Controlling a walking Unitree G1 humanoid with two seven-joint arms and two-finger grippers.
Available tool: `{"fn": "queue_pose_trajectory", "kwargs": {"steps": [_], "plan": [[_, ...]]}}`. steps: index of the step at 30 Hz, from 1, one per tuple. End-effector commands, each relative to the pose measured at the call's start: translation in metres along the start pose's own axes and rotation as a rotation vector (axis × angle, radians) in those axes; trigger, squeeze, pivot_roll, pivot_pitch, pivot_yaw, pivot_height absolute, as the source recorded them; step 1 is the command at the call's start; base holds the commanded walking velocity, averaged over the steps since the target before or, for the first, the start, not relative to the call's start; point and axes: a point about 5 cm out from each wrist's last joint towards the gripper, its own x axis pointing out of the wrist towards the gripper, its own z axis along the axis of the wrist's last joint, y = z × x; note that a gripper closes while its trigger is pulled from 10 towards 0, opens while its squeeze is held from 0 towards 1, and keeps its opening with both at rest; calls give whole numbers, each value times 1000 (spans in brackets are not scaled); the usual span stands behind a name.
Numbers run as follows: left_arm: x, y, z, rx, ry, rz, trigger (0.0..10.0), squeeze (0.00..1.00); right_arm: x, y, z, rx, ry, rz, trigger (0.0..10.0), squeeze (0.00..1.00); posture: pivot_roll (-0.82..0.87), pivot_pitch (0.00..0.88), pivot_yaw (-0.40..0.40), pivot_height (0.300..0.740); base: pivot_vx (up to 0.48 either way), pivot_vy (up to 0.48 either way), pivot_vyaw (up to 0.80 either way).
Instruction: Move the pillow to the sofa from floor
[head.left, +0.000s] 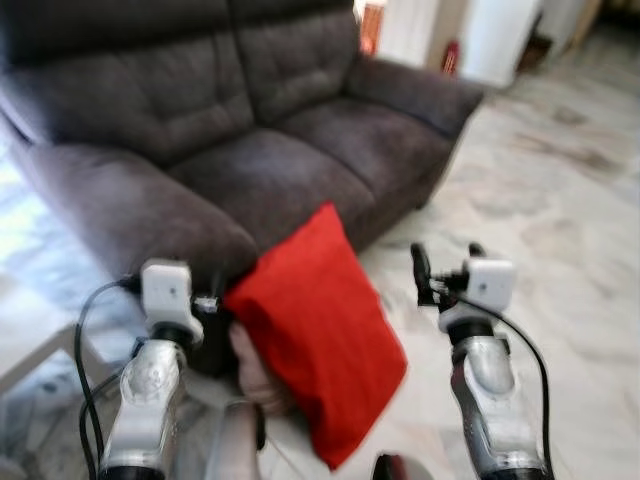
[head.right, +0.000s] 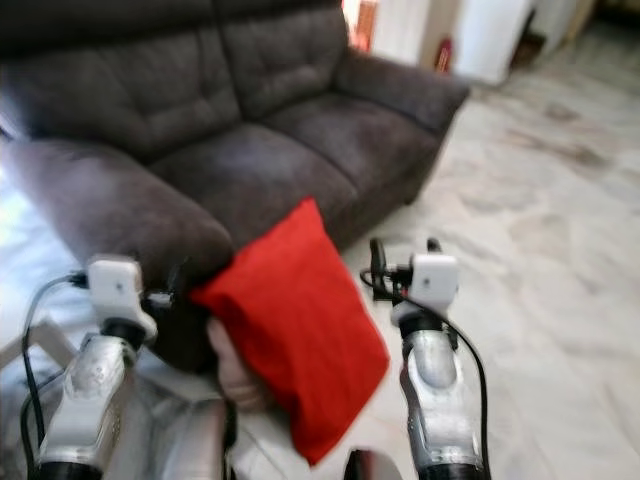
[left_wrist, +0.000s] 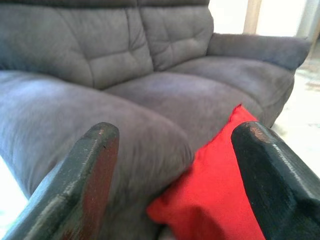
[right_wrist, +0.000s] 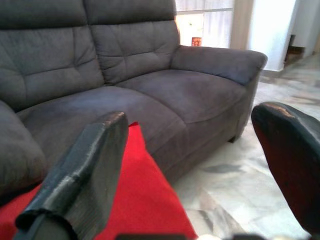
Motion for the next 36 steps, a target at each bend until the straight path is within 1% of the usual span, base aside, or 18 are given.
{"fn": "queue_pose_trajectory", "kwargs": {"steps": [1,7,12,19,31,35,36], "plan": [[8,-3,11,13,-37,-27,10000,0,3,-2,6,9,-25,-12,10000,0,122,0,-69,606,0,0,0],[8,-2,8,9,-17,-26,10000,0,1,-2,3,15,-15,-17,10000,0,120,0,-65,606,0,0,0],[4,-2,2,7,5,-25,10000,0,3,-2,1,20,5,-17,10000,0,120,0,-65,606,0,0,0],[5,-2,1,5,8,-26,10000,0,3,0,2,16,-7,0,10000,0,120,0,-69,567,0,0,0],[5,-3,-2,1,24,-30,10000,0,2,-1,2,12,-10,7,10000,0,120,0,-71,567,0,0,0],[5,-4,-2,-1,30,-32,10000,0,4,-1,1,16,8,0,10000,0,119,0,-70,567,0,0,0],[5,-4,-3,-2,34,-34,10000,0,5,2,0,23,14,25,10000,0,118,0,-70,557,0,0,0]]}}
